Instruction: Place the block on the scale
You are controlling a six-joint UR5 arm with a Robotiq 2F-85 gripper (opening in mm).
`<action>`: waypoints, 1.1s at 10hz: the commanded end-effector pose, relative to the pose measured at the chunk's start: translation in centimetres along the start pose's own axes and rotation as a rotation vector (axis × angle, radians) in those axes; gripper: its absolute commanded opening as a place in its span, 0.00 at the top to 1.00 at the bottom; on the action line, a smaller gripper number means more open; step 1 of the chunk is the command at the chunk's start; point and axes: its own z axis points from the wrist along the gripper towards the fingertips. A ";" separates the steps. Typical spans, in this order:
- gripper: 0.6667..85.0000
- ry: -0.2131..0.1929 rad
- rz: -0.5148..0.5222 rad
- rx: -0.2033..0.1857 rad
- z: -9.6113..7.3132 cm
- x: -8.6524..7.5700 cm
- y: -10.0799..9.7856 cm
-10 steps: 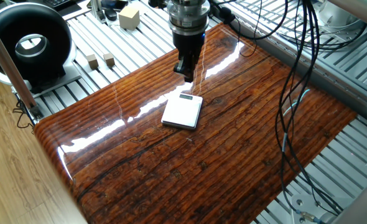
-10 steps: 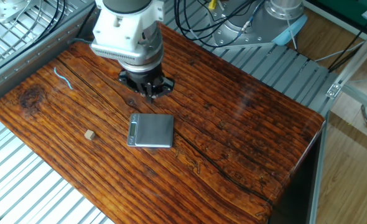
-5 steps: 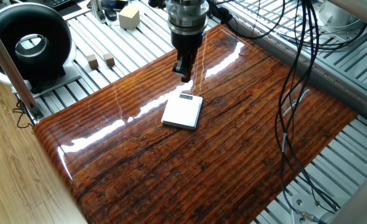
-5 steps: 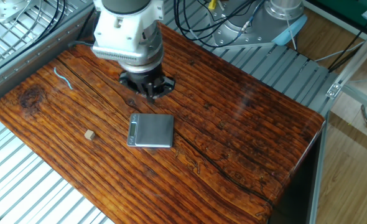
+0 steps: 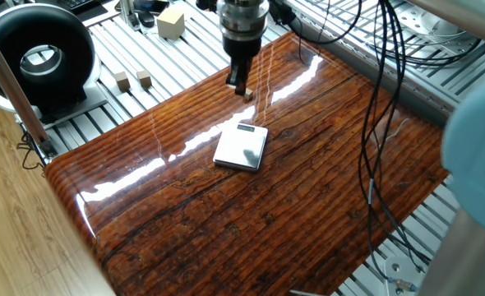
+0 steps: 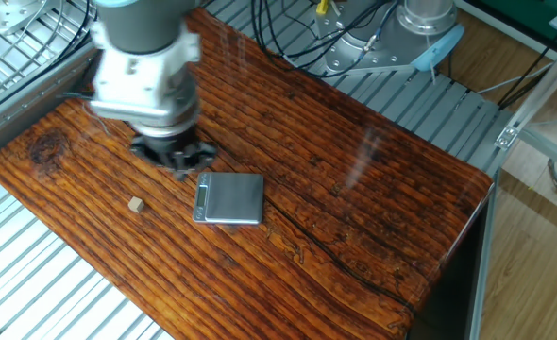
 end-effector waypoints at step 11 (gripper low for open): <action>0.65 -0.024 0.178 -0.101 3.0 -1.6 -6.0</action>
